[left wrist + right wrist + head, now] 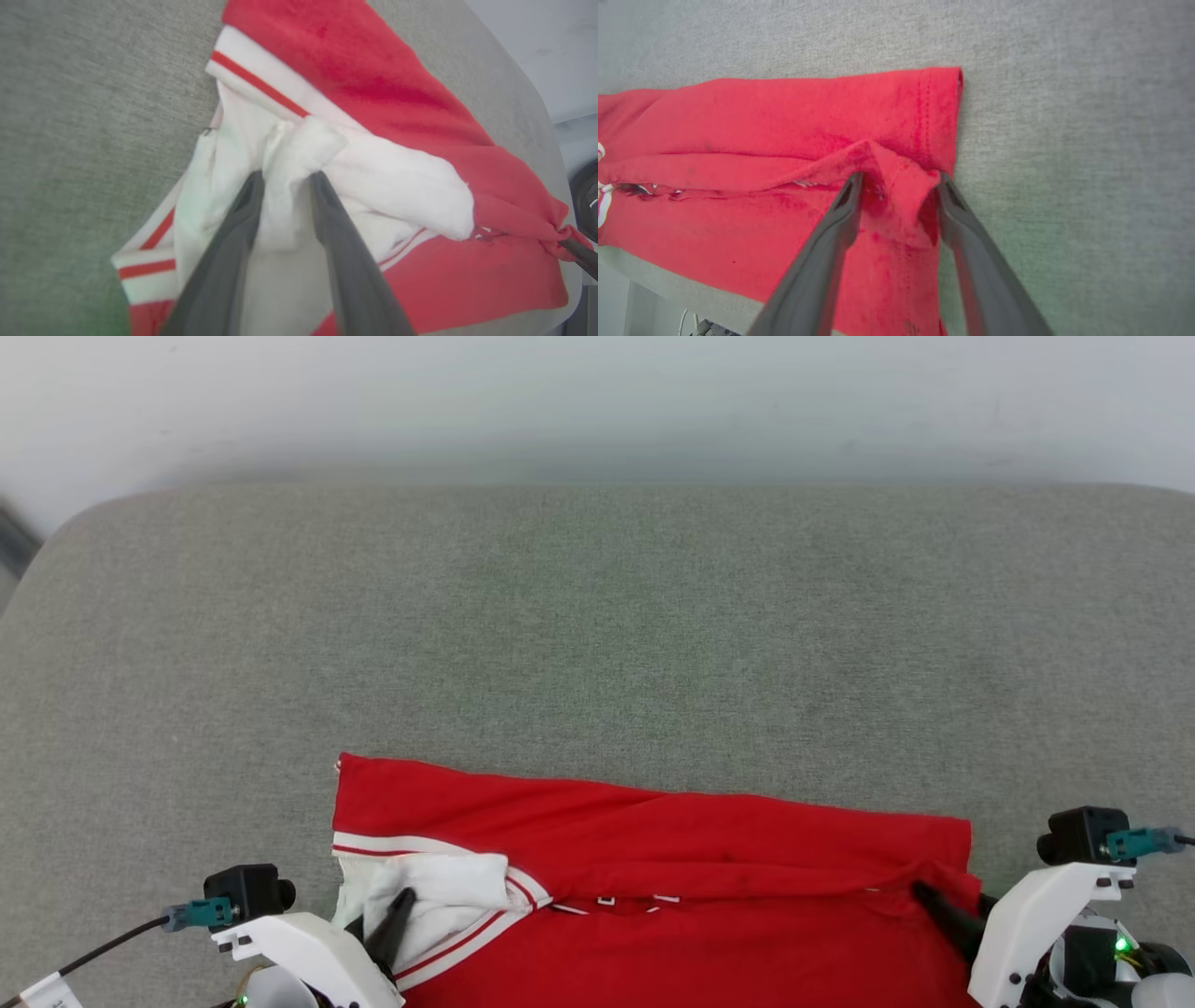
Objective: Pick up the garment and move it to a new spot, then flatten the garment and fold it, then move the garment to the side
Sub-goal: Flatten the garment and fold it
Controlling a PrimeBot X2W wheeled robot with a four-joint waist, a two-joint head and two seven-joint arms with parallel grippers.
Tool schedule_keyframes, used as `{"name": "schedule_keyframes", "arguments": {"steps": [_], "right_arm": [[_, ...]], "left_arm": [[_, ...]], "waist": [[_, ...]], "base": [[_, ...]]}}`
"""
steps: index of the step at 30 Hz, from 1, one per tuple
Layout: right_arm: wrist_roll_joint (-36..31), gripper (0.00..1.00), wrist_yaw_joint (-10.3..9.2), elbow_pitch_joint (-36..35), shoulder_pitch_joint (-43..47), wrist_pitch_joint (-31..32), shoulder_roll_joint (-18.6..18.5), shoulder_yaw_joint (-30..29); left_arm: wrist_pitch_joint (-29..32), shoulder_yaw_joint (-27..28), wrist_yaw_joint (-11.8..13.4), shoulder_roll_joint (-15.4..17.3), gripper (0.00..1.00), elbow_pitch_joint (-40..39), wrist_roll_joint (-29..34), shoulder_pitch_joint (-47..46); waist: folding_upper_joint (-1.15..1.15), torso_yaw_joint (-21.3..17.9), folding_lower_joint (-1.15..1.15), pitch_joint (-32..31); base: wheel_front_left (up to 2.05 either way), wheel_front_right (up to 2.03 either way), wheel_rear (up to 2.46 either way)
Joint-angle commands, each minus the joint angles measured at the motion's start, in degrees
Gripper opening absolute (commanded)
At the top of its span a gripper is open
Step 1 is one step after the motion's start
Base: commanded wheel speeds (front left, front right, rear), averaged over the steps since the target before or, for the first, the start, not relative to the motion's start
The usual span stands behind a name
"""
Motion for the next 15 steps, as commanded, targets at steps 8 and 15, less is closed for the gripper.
{"name": "schedule_keyframes", "arguments": {"steps": [8,15], "right_arm": [[0.01,1.00,-0.04,-3.63,4.24,-4.87,-2.10,0.87],[-0.37,1.00,-0.04,-10.65,5.98,-2.03,-3.73,-2.09]], "left_arm": [[-9.54,0.97,-0.59,-0.14,1.00,0.29,4.06,1.39],[-17.92,0.67,1.70,0.58,1.00,-6.31,10.64,1.18]], "waist": [[0.00,-0.96,0.01,-2.77],[0.00,-1.12,0.01,-5.59]], "base": [[0.00,0.00,0.00],[0.00,0.00,0.00]]}}
